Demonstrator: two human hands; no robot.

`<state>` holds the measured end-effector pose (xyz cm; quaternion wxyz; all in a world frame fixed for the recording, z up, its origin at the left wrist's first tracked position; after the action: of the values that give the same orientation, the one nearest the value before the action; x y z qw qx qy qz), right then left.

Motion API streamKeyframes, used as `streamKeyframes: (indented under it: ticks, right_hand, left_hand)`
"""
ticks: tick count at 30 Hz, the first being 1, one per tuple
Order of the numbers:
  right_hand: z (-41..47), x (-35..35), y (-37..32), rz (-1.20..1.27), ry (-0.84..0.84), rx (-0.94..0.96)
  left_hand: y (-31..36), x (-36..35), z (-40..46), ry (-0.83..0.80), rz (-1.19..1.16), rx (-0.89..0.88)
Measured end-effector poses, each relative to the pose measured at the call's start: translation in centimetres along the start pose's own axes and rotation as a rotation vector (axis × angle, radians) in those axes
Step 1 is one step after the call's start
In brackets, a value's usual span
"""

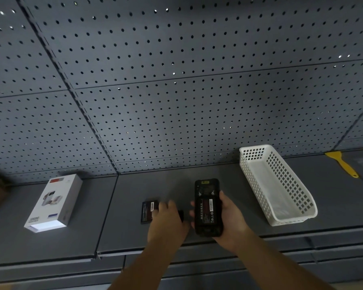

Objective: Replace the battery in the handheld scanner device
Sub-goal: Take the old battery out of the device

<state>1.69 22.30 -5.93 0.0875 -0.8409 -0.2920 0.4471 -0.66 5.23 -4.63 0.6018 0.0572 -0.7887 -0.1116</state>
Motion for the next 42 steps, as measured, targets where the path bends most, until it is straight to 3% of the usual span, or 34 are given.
streamKeyframes:
  ticks: [9,12,17,20,23,35,42]
  right_hand:
    - [-0.8,-0.8,0.0,-0.004,-0.004,0.001]
    - [-1.0,-0.7,-0.3,-0.017,0.002,0.008]
    - [-1.0,-0.6,-0.5,-0.038,0.007,0.023]
    - [-0.6,-0.6,-0.3,-0.067,-0.007,0.030]
    - [-0.4,-0.5,-0.2,-0.097,-0.015,0.030]
    - [-0.2,0.2,0.7,-0.116,0.033,-0.008]
    - [-0.3,0.0,0.7,-0.133,0.069,0.009]
  left_hand:
    - [-0.1,-1.1,0.6,0.028,0.162,-0.035]
    - [-0.2,-0.2,0.5,0.115,0.177,-0.081]
    - [0.8,3.3,0.3,0.272,-0.179,-0.377]
    - [1.8,4.4,-0.2,0.163,-0.180,-0.617]
    - [2.3,4.6,-0.5,0.091,-0.130,-0.724]
    - [3.2,5.1,-1.1,0.069,0.096,-0.788]
    - [3.1,5.7,-1.2,0.059,0.076,-0.787]
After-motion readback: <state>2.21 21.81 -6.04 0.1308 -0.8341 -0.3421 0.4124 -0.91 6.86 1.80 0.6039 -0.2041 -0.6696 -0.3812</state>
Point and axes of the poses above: each hand's wrist, its own z-axis towards the middle knuckle, its own x-axis out of the back of the hand, y = z × x, the point moved 1 cm from there along z, towards the middle knuckle, and after that the axes turned 6 degrees about z, right-handed, at the moved point
